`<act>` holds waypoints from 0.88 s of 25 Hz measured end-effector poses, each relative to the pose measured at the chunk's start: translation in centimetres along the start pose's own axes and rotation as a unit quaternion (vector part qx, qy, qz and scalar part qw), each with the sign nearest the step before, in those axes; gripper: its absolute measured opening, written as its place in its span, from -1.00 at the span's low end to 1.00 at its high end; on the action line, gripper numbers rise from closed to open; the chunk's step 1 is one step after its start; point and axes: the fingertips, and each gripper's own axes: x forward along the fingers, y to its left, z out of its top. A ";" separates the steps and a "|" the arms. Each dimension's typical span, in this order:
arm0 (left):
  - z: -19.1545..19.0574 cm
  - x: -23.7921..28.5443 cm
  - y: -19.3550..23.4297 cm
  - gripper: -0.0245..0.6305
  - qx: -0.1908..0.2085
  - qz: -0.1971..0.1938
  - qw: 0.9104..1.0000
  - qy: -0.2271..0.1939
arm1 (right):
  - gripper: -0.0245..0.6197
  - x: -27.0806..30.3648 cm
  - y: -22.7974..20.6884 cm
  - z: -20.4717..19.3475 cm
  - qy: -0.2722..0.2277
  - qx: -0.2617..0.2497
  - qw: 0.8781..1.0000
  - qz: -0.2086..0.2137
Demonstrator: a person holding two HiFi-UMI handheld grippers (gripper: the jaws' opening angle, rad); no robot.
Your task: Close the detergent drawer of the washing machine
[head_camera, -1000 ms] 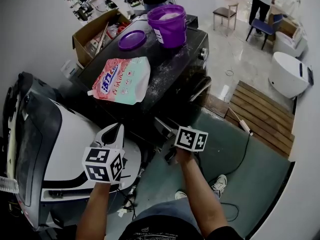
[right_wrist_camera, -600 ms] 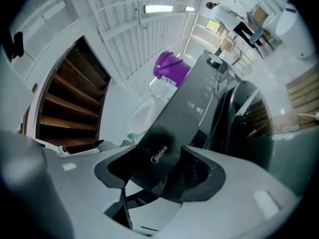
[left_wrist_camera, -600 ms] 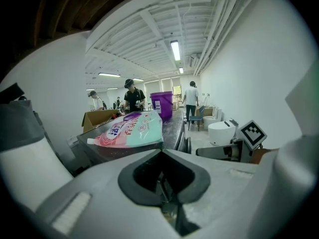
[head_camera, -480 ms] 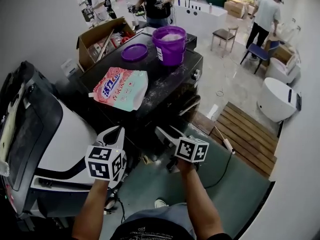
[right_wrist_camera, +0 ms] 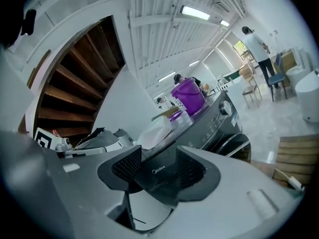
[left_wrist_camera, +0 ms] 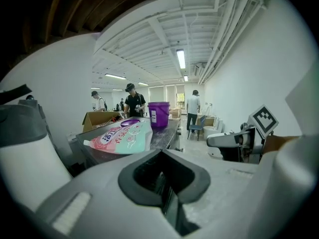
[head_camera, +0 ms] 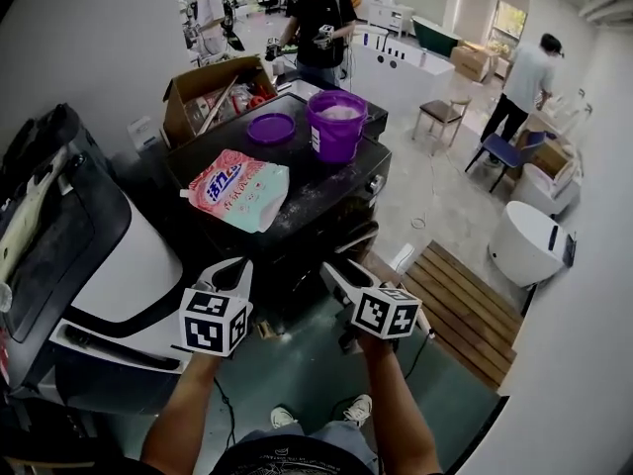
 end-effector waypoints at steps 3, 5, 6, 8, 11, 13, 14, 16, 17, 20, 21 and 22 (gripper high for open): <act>0.8 -0.3 -0.6 -0.92 -0.005 0.003 1.000 -0.010 | -0.26 -1.2 0.1 1.6 0.003 -0.031 0.999 -0.011; 1.6 -0.5 -0.8 -0.92 -0.009 0.004 1.000 -0.017 | -0.27 -1.9 0.2 2.6 0.006 -0.053 0.998 -0.019; 1.9 -0.6 -1.0 -0.92 -0.010 0.005 1.000 -0.020 | -0.27 -2.3 0.3 3.1 0.008 -0.062 0.998 -0.021; 2.7 -0.6 -1.3 -0.92 -0.013 0.004 1.000 -0.026 | -0.27 -2.9 0.5 4.0 0.010 -0.078 0.997 -0.024; 4.0 -0.8 -2.1 -0.92 -0.019 0.001 0.999 -0.038 | -0.28 -3.9 0.9 5.3 0.016 -0.108 0.994 -0.030; 4.8 -0.8 -2.4 -0.92 -0.020 0.000 0.999 -0.044 | -0.28 -4.5 1.2 6.1 0.020 -0.133 0.990 -0.034; 5.2 -0.8 -2.6 -0.92 -0.021 -0.001 0.999 -0.047 | -0.28 -4.8 1.3 6.6 0.022 -0.146 0.988 -0.037; 5.9 -0.7 -3.0 -0.92 -0.025 -0.003 0.998 -0.054 | -0.29 -5.4 1.5 7.6 0.026 -0.173 0.984 -0.043; 6.3 -0.6 -3.2 -0.92 -0.027 -0.004 0.998 -0.057 | -0.30 -5.6 1.6 8.0 0.028 -0.187 0.981 -0.047; 7.5 -0.5 -4.0 -0.92 -0.024 -0.009 0.998 -0.065 | -0.35 -6.6 1.9 9.5 0.027 -0.216 0.974 -0.058; 7.9 -0.5 -4.4 -0.92 -0.021 -0.012 0.997 -0.068 | -0.38 -6.9 2.1 10.1 0.024 -0.225 0.972 -0.062; 8.3 -0.4 -4.7 -0.92 -0.018 -0.014 0.997 -0.071 | -0.41 -7.3 2.2 10.6 0.020 -0.233 0.970 -0.065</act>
